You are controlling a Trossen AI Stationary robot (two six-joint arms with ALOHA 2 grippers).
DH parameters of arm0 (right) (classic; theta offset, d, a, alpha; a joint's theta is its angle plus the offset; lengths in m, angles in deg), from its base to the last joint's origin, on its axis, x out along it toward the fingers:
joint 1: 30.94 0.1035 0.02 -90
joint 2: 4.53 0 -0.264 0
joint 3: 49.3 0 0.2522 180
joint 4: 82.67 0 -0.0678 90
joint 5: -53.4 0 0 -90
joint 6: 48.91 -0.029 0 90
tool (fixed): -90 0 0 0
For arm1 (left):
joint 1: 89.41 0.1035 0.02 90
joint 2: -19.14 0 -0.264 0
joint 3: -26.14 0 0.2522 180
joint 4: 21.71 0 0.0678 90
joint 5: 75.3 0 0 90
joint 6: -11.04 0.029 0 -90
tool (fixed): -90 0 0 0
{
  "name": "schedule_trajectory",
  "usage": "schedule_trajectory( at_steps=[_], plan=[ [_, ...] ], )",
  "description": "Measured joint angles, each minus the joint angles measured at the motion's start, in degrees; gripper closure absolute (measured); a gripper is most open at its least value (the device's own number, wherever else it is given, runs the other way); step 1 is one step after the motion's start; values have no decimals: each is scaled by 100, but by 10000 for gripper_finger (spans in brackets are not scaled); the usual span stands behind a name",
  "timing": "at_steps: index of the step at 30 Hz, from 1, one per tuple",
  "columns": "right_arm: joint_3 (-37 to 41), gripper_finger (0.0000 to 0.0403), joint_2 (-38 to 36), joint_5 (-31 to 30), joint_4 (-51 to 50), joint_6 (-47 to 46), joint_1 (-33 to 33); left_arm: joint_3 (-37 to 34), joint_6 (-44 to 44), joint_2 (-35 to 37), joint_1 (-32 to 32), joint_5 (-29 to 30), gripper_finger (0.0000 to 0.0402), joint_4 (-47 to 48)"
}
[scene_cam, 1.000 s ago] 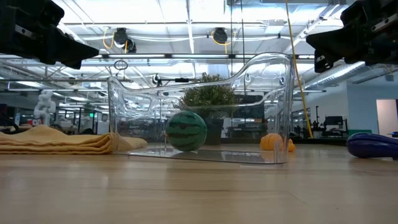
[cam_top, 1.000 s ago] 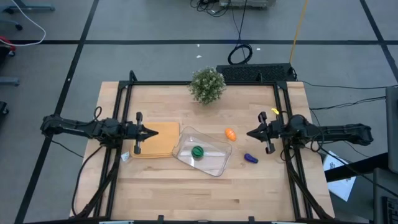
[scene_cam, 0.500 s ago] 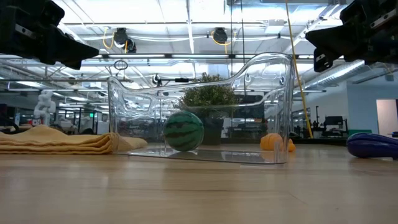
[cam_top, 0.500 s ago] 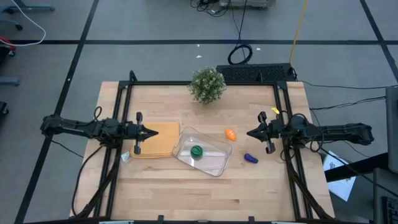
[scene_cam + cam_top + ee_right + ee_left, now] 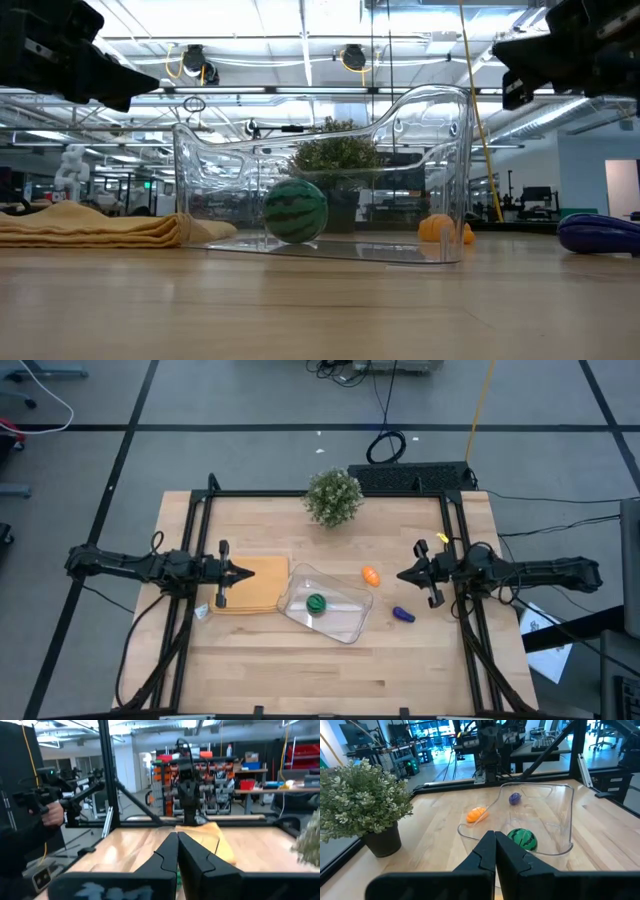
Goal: Pick and placing Produce into tupperware
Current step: Put the eggplant into the transparent bin
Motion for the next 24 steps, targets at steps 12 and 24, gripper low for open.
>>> schedule_trajectory(
  at_steps=[12,24],
  plan=[
    [-1180,393,901,-1,-661,31,0,0,2,-1,0,32,398,24],
    [-2284,385,1789,123,-2289,-243,83,0,0,0,0,34,398,44]
  ],
)
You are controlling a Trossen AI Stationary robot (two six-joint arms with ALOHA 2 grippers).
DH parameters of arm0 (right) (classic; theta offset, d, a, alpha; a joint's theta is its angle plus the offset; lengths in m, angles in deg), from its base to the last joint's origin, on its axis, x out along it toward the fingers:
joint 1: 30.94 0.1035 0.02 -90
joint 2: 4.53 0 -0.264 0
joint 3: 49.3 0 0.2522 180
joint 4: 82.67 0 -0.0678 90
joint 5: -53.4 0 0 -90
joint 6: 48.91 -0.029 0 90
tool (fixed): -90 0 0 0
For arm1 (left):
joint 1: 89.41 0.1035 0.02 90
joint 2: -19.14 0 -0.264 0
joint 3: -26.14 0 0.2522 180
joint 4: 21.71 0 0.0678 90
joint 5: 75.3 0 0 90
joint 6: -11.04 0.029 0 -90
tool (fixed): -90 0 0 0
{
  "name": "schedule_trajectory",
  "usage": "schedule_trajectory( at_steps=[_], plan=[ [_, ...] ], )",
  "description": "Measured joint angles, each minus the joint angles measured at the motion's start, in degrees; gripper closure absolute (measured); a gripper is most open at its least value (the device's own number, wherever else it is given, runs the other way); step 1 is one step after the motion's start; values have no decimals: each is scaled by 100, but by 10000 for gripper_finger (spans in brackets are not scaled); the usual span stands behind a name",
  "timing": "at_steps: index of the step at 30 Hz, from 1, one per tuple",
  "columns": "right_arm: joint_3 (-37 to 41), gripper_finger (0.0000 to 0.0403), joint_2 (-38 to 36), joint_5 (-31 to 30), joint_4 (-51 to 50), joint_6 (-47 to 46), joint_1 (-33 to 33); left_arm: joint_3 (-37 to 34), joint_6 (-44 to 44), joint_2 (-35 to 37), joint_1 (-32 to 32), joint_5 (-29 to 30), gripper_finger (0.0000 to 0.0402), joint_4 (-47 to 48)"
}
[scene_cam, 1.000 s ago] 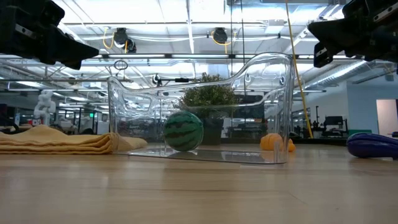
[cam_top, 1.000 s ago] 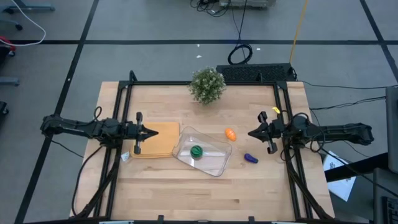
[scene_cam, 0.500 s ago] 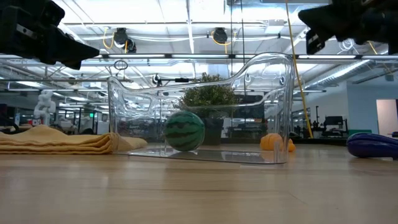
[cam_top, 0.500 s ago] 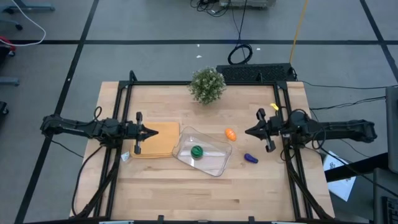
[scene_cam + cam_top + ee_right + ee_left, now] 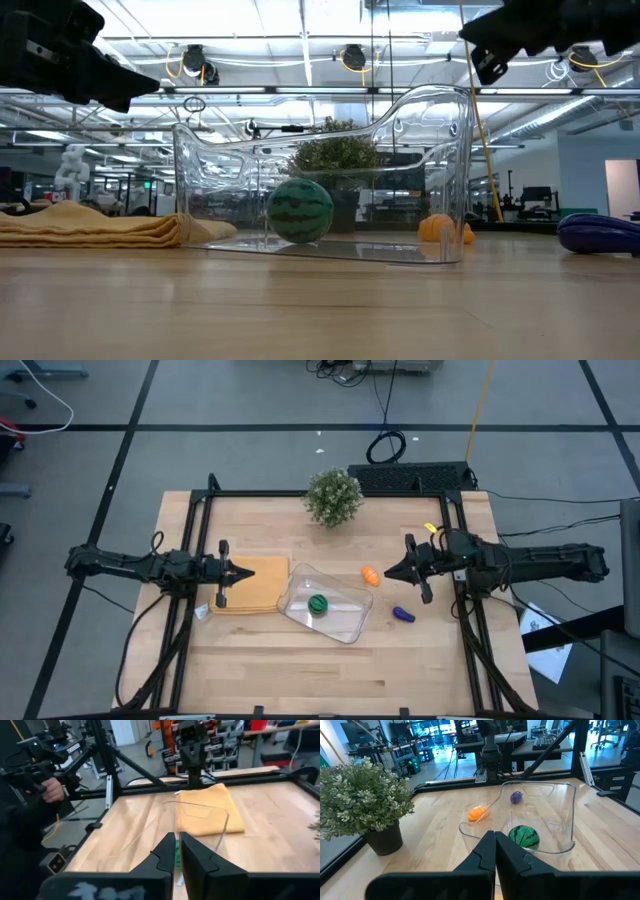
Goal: Pick and placing Produce into tupperware
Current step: Put the eggplant into the transparent bin
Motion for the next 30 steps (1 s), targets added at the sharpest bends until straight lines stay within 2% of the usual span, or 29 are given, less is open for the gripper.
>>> schedule_trajectory(
  at_steps=[6,11,15,18,22,30],
  plan=[
    [-808,354,362,-171,-1046,-273,295,2,2,0,0,-2,398,6],
    [-1170,281,556,-461,-1707,-583,538,2,2,0,0,-2,398,84],
    [-1217,217,608,-442,-1874,-948,647,2,2,-2,0,0,398,150],
    [-1219,186,644,-432,-2158,-1236,758,2,-2,-2,0,0,398,163],
    [-1219,170,766,-430,-2349,-1667,944,2,0,-2,0,0,398,177],
    [-1310,170,1194,-418,-2819,-2272,1310,2,-20,-2,0,0,398,190]
  ],
)
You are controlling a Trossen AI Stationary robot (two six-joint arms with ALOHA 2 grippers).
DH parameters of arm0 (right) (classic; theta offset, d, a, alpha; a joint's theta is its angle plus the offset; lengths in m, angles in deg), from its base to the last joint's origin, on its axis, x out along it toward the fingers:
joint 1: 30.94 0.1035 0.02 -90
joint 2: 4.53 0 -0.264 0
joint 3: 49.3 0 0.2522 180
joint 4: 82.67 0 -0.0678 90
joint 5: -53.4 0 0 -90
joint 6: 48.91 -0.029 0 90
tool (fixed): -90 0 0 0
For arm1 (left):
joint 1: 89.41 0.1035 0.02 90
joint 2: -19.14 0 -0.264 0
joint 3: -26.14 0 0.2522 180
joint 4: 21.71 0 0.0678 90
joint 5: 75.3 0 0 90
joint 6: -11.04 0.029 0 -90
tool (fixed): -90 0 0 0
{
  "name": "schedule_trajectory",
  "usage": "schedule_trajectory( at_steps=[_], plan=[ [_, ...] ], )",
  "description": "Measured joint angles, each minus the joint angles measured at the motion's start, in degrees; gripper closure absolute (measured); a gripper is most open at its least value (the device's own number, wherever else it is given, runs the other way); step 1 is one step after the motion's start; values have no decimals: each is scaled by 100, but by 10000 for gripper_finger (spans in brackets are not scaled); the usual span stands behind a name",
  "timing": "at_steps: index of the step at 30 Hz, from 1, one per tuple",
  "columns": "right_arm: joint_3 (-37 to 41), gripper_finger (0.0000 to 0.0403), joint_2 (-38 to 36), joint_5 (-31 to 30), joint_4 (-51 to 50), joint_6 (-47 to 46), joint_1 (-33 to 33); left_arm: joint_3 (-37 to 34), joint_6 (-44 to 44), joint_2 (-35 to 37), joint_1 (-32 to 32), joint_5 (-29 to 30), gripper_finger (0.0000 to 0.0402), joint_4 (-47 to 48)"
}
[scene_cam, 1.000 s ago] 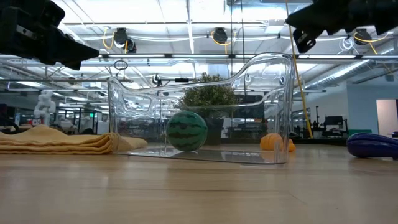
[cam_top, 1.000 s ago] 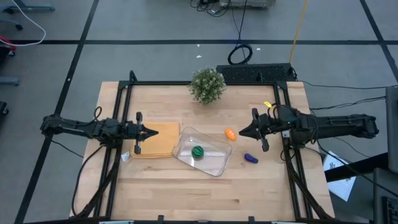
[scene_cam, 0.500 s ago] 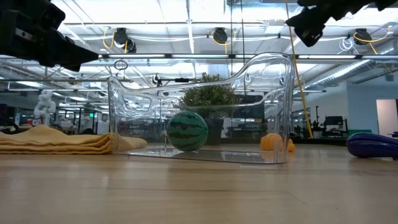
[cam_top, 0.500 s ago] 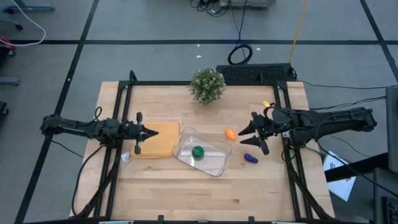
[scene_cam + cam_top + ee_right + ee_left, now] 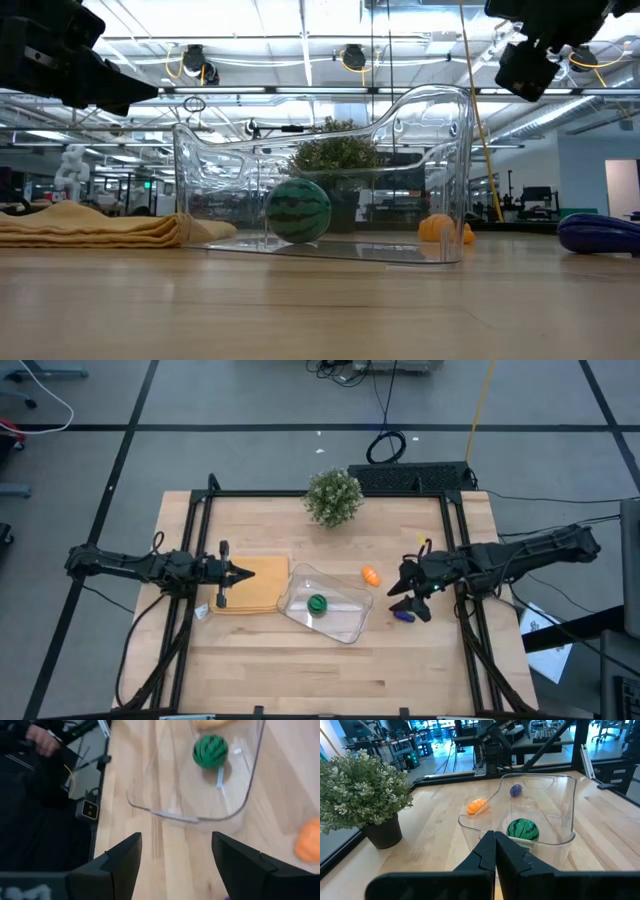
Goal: Pick and placing Produce into tupperware
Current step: Put the eggplant into the transparent bin
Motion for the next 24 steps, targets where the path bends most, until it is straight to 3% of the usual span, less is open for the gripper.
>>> schedule_trajectory(
  at_steps=[11,24],
  plan=[
    [-710,171,519,1,-918,-90,83,0,16,0,0,0,398,11],
    [-1488,171,1046,-53,-2798,-528,61,0,0,0,2,0,398,114]
  ],
)
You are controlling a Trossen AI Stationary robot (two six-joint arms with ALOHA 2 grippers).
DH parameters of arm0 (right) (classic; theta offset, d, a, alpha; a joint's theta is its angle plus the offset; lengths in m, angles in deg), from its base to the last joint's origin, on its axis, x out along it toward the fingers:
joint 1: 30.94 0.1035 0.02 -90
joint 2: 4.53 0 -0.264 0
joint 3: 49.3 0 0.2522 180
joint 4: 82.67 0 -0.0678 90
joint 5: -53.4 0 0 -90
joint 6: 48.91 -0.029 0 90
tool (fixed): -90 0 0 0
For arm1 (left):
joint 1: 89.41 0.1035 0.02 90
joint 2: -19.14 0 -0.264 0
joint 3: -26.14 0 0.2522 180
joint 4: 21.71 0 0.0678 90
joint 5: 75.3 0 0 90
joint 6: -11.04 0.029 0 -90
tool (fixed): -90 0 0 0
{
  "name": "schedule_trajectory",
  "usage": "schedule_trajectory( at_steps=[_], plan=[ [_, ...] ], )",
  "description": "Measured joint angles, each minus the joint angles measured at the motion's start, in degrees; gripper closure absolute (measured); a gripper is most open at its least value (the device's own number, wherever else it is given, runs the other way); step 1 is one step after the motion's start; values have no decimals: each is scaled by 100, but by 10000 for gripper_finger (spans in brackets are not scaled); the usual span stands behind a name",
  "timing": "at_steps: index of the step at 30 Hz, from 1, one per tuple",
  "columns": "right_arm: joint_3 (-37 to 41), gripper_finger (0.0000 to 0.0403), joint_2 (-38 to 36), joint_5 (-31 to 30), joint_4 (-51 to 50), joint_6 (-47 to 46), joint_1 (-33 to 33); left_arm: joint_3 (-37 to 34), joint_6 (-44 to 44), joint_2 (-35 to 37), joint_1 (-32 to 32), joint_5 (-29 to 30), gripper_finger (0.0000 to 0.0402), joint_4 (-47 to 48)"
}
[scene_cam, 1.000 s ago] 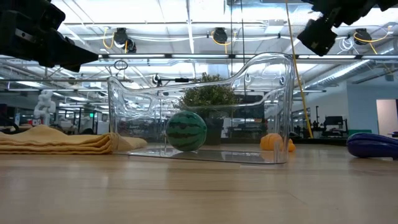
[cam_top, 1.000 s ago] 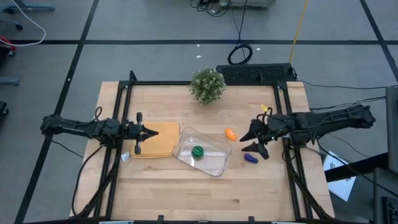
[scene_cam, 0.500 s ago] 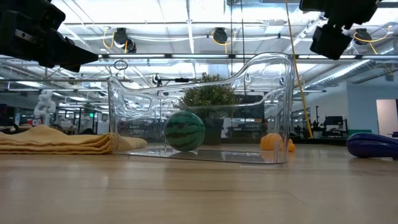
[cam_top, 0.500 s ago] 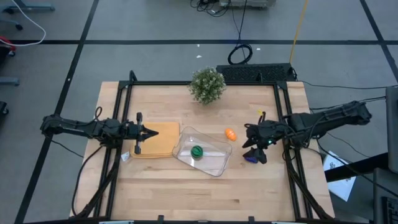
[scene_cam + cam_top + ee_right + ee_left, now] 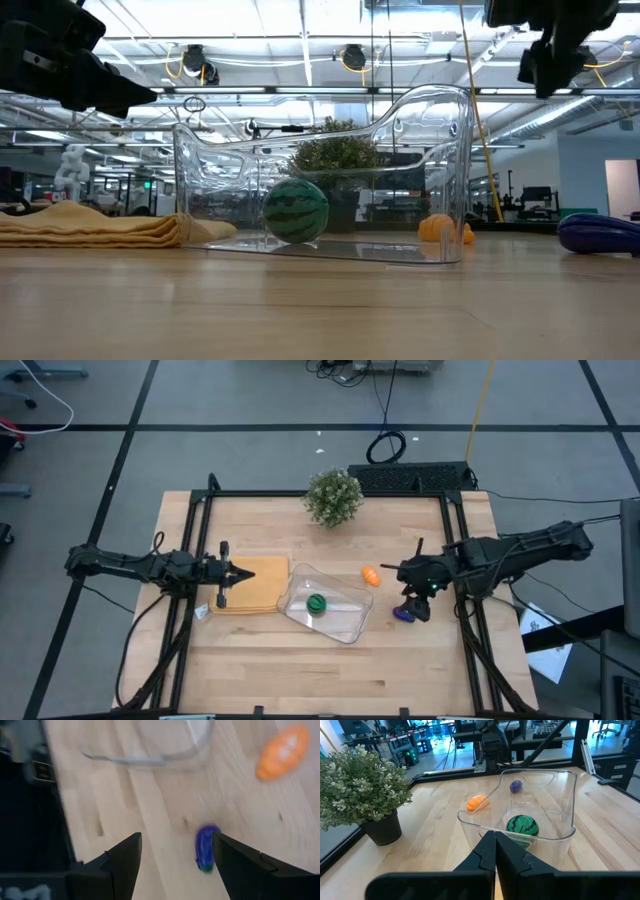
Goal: Pick and placing Produce into tupperware
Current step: Put the eggplant into the transparent bin
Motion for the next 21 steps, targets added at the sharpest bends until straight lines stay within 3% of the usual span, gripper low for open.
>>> schedule_trajectory(
  at_steps=[12,21],
  plan=[
    [-247,171,820,193,-794,-375,0,0,1,0,-2,0,398,4],
    [-247,171,950,209,-853,-386,-2,0,-9,1,0,0,398,6]
  ],
)
